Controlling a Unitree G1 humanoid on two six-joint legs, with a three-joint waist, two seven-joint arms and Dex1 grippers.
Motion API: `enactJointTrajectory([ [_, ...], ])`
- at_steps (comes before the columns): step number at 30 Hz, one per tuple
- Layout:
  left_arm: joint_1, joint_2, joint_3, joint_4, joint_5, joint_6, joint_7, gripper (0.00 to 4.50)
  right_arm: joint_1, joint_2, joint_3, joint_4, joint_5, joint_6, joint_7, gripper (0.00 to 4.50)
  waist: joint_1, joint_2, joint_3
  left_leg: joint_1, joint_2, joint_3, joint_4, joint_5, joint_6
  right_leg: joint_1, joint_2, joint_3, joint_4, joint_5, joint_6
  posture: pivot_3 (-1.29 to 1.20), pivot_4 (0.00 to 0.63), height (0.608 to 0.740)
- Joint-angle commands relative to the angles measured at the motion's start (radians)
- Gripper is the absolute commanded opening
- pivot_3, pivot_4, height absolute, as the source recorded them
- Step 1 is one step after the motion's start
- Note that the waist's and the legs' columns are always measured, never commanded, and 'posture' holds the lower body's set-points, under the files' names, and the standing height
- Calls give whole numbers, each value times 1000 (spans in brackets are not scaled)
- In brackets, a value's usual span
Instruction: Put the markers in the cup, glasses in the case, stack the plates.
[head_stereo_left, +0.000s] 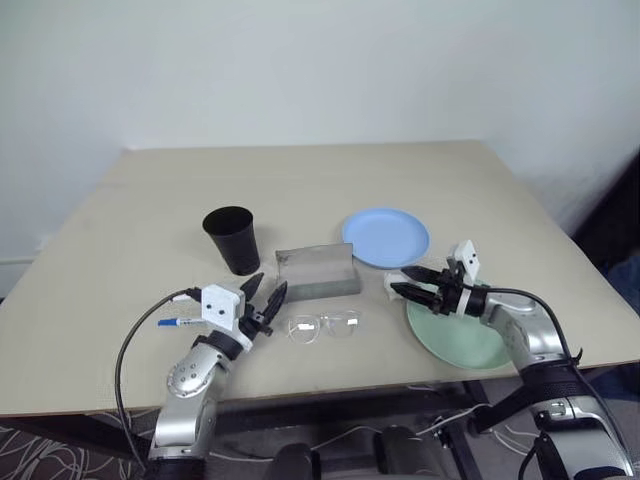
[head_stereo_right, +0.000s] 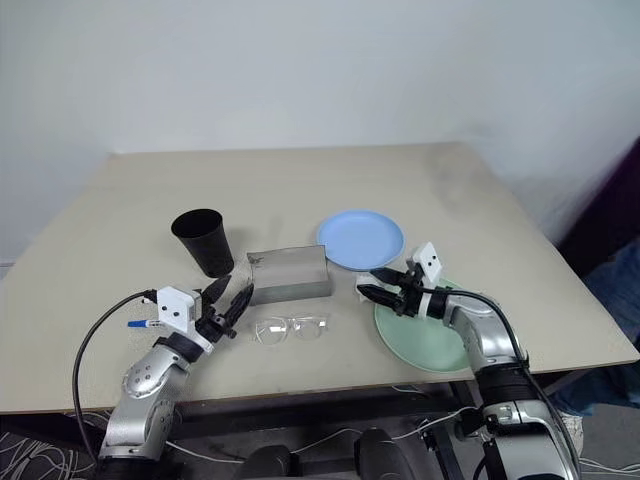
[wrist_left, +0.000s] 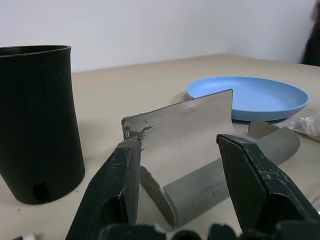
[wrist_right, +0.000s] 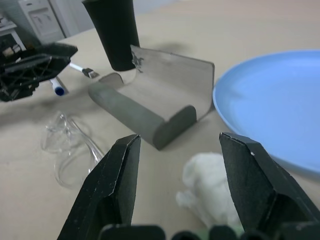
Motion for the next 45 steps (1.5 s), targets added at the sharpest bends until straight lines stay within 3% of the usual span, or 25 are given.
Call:
enactJointTrajectory([
  [1,4,6,2,-62,1,2,4,2491,-12,6,-7,-33,0,-25,-5,2736,0,0,0,0,0,0,0,0,0,0,0,0,0,0,0,0,0,737],
  [32,53,57,24,-87,-35,35,-54,2491,80,-21,-54,-180,22,14,-100,2736,0,0,0,0,0,0,0,0,0,-1,0,0,0,0,0,0,0,737],
  [36,40,66,0,-132,-102,69,-134,2491,27,-114,-127,-98,13,8,-100,2736,0,1,0,-1,0,1,0,0,0,-1,0,0,0,0,0,0,0,737],
  [45,-13,133,-157,-265,-162,212,-297,2491,-50,-329,-143,235,-92,-73,-58,2736,-2,0,0,0,0,5,1,0,0,-1,0,4,-1,0,0,0,0,737],
])
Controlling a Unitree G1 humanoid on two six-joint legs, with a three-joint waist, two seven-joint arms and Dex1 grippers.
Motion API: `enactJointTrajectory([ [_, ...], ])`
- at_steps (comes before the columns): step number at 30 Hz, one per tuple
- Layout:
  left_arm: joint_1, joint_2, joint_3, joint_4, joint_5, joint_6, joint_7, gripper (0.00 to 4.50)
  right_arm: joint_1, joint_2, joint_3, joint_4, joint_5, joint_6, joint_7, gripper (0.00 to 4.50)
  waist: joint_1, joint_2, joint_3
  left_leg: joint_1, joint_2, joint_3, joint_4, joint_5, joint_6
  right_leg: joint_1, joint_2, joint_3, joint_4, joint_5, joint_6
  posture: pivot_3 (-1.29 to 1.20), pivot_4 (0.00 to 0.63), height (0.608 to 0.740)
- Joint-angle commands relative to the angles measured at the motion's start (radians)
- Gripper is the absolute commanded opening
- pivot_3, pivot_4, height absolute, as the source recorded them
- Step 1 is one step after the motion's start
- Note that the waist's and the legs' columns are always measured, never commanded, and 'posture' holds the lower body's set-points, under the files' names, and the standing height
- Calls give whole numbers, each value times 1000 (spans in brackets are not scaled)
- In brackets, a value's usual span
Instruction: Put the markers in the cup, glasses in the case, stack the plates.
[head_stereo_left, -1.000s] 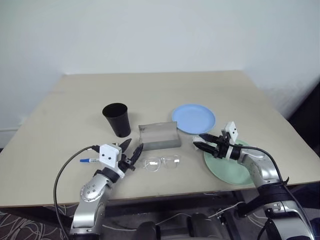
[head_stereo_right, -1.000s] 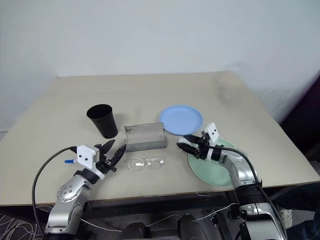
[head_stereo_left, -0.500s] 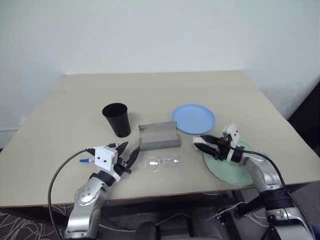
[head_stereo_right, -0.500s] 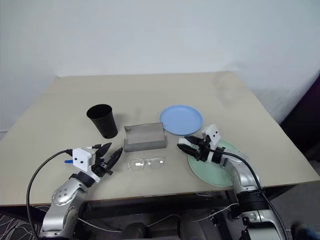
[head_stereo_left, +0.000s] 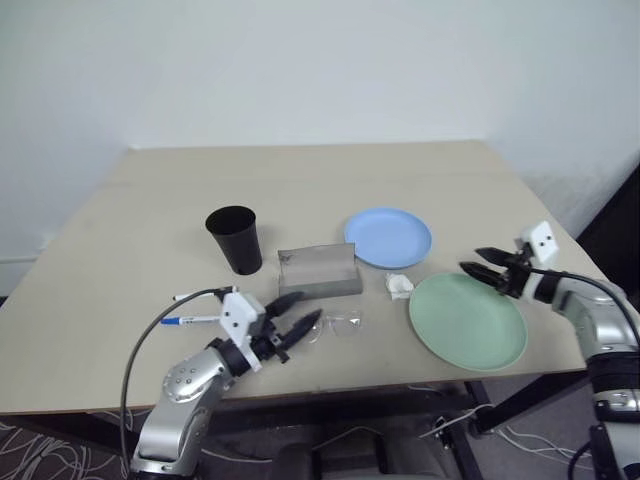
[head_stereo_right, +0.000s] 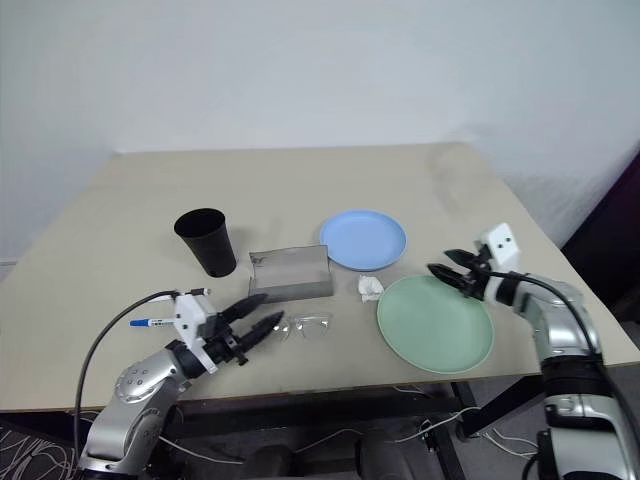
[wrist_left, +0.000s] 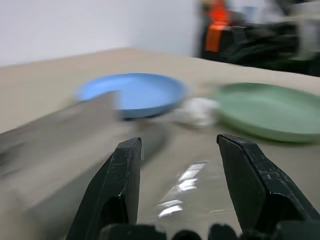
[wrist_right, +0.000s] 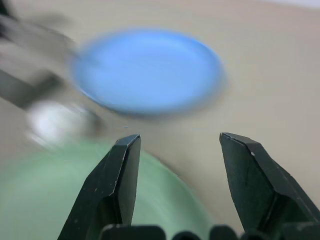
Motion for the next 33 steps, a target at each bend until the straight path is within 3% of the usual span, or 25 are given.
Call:
enactJointTrajectory([
  [1,-56,-5,-30,-57,-25,24,-19,2491,-39,-39,-5,86,-32,-36,35,2736,-4,0,0,0,0,1,0,0,0,0,0,1,0,0,0,0,0,737],
  [20,-90,-23,-86,-40,-3,40,-47,2491,-82,-38,6,288,-70,32,118,2736,-9,0,0,2,1,13,6,0,1,1,1,11,0,0,0,0,0,737],
  [23,-91,-23,-84,-36,-1,39,-48,2521,-87,-32,0,291,-62,41,131,2161,-9,0,0,2,1,13,6,1,1,1,1,11,0,0,0,0,0,737],
  [29,-89,-22,-80,-29,-2,37,-49,2521,-86,-25,-10,276,-50,65,161,155,-9,0,0,2,1,13,6,1,1,1,1,12,0,0,0,0,0,737],
  [33,-89,-20,-78,-25,-4,38,-51,2521,-89,-21,-27,263,-27,84,183,25,-9,-1,0,3,1,14,6,1,1,1,1,12,0,0,0,0,0,737],
])
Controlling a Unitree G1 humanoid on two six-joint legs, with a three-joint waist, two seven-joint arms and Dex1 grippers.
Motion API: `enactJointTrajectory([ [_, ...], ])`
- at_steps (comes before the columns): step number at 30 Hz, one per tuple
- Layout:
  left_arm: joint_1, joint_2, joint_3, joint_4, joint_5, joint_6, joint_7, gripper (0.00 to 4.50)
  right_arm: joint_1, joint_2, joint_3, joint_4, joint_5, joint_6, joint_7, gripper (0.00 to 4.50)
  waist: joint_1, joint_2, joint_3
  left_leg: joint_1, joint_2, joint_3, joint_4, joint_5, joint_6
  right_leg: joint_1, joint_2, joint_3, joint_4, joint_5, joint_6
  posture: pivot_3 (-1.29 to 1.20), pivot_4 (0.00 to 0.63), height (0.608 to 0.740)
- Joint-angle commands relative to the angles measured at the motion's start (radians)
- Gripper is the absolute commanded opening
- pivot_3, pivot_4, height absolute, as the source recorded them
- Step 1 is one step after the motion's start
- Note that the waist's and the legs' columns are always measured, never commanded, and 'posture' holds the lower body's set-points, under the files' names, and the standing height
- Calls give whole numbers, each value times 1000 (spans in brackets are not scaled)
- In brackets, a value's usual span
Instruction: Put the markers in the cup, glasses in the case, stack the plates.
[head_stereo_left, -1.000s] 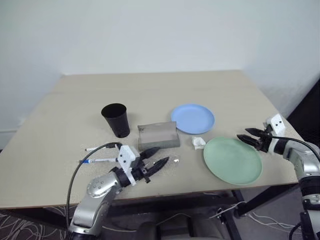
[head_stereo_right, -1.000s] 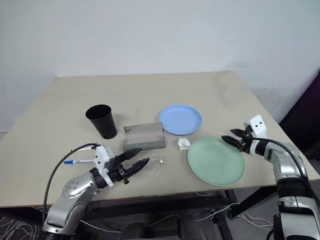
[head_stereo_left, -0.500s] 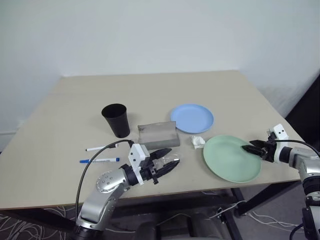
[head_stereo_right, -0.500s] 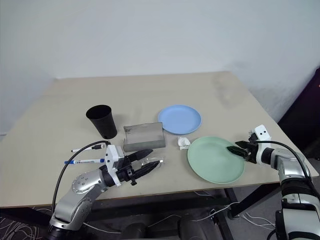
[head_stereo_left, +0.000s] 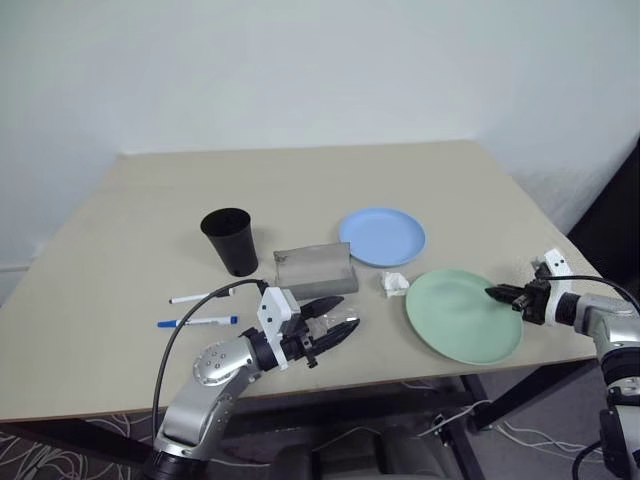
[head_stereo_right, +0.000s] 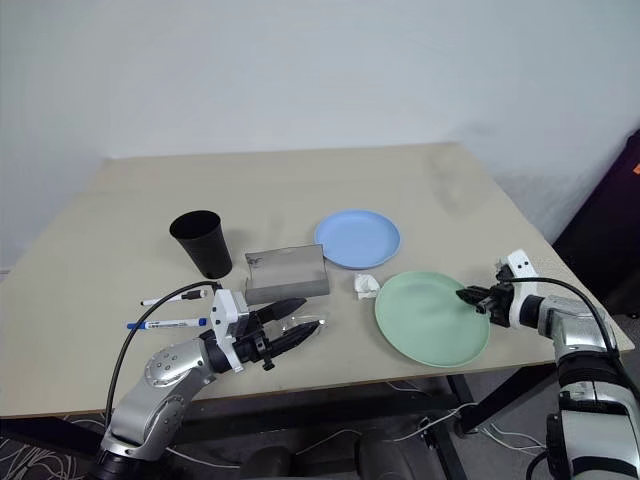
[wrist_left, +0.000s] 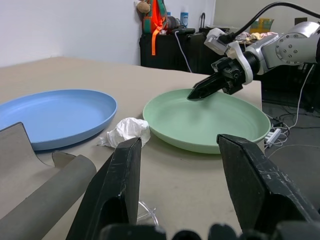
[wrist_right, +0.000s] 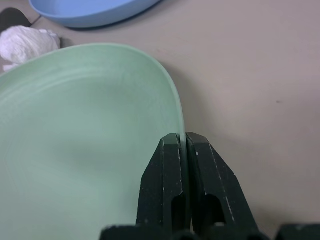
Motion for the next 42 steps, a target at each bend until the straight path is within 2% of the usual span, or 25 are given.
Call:
enactJointTrajectory([
  [1,-17,-1,8,-11,-3,-19,-4,2521,-16,0,-22,-35,29,16,27,25,0,0,0,0,0,0,0,0,0,0,0,0,0,0,0,0,0,737],
  [11,-19,2,11,-7,2,-21,-1,2521,-51,14,-104,-214,179,167,75,25,-2,1,0,-1,0,0,-1,0,0,-1,0,0,0,0,0,0,0,737],
  [16,-20,3,18,3,9,-30,1,2521,-176,85,-71,-290,164,199,-41,25,-14,1,0,-1,1,1,-1,0,0,-2,0,0,0,0,0,0,0,737],
  [22,-35,-2,18,27,16,-40,-1,2521,-373,217,-42,-143,111,230,-241,25,-20,1,0,-1,1,0,-1,0,0,-3,0,-1,1,0,0,0,0,737],
  [29,-48,-6,20,42,21,-52,4,2521,-610,335,-59,251,23,85,-503,25,-19,1,0,-3,-1,-2,-6,0,0,-5,0,0,0,1,2,0,0,737],
  [34,-40,-8,26,35,25,-58,17,2521,-680,374,-88,443,-12,-53,-667,25,-19,1,0,-3,-1,-2,-10,-1,1,-6,0,0,-1,1,3,0,0,737],
  [37,-32,-9,28,28,27,-58,22,2521,-695,385,-119,482,-3,-84,-687,705,-21,2,0,-3,-1,-3,-11,-1,1,-6,0,0,-1,1,3,0,0,737],
  [41,-25,-8,31,22,26,-57,29,2521,-696,395,-108,489,-32,-117,-655,2071,-36,2,0,-2,-1,-2,-10,0,1,-5,0,0,0,1,3,0,0,737],
  [42,-24,-8,31,21,26,-57,29,2521,-689,392,-96,484,-44,-129,-630,2071,-41,2,0,-2,-1,-2,-10,0,1,-5,0,0,0,1,3,0,0,737],
])
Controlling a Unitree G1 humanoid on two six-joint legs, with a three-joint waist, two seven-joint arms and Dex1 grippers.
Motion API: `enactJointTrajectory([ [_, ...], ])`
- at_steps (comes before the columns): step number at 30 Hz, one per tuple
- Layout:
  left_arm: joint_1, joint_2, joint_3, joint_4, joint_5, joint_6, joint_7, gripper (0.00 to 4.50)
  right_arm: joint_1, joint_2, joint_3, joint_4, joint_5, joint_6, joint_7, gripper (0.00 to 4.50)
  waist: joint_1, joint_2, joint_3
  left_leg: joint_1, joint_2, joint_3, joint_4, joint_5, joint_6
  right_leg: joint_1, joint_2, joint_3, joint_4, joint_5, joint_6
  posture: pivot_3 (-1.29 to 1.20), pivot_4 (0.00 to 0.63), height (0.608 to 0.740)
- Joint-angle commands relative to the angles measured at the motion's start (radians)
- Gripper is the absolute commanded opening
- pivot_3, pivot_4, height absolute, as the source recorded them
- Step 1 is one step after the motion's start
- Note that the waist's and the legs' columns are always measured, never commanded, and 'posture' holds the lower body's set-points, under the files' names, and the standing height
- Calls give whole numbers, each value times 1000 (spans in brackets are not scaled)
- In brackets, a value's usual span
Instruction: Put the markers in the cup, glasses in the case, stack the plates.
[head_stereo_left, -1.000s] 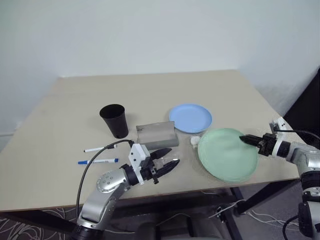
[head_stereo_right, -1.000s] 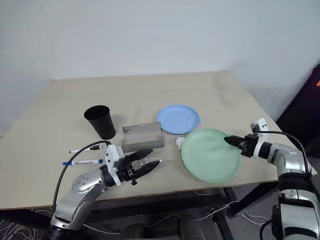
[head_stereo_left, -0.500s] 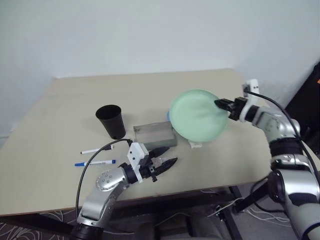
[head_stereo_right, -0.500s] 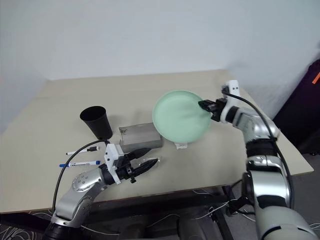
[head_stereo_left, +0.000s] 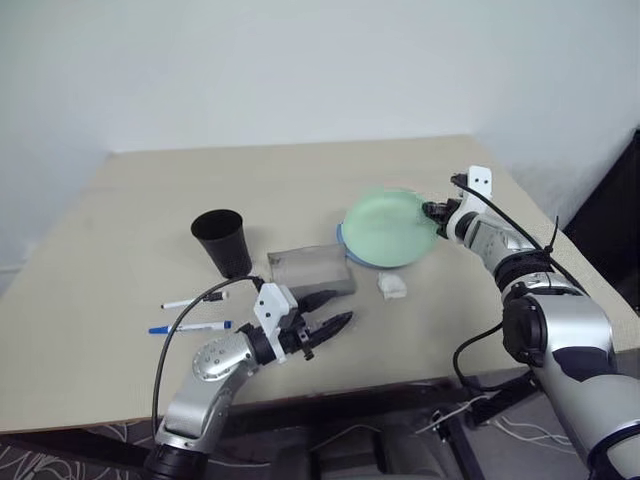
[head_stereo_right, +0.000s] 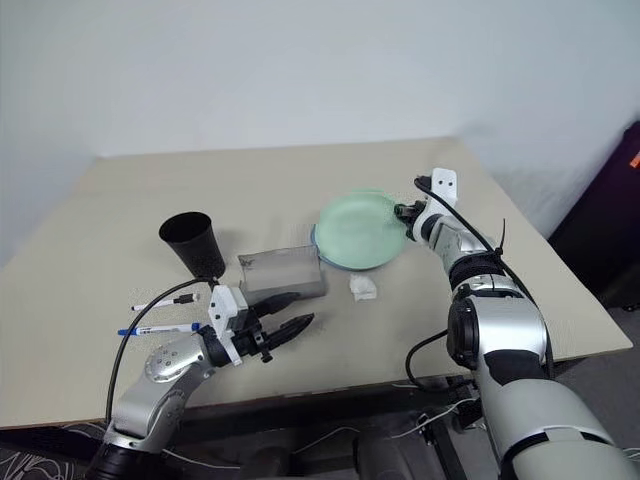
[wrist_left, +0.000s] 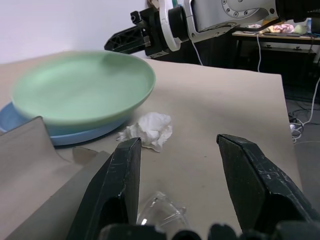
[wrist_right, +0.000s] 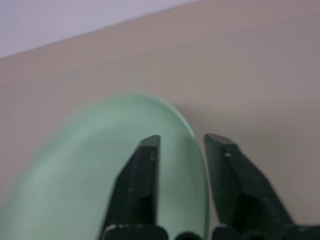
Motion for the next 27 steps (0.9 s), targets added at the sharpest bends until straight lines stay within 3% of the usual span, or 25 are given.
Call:
enactJointTrajectory([
  [1,-4,-1,17,-40,-7,-20,6,2521,-44,-11,18,-34,-38,-56,61,2071,-8,0,0,0,0,0,0,0,0,0,0,0,0,0,0,0,0,737],
  [8,-7,7,20,-35,-3,-24,4,2521,39,-82,100,-117,-114,-179,325,2071,-12,0,0,0,0,-1,1,0,0,1,0,0,0,0,0,0,0,737],
  [15,-20,16,23,-17,-4,-30,-8,2521,221,-138,195,-420,-84,-156,677,2071,-11,0,0,1,0,-1,1,0,0,1,0,0,1,0,0,0,0,737],
  [18,-28,24,32,-4,-3,-34,-15,2521,312,-152,235,-578,-61,-56,772,2667,-11,1,0,1,0,-1,2,0,0,1,0,0,2,0,0,0,0,737],
  [23,-33,37,48,7,-8,-37,-20,2521,401,-143,274,-712,-81,-21,762,4329,-10,1,0,1,0,-1,4,0,0,1,0,-1,3,0,0,0,0,737],
  [27,-31,42,64,17,-6,-40,-23,2521,423,-120,305,-719,-99,-7,728,4329,-10,1,0,1,0,-1,5,0,0,2,0,-1,3,0,-1,0,0,737],
])
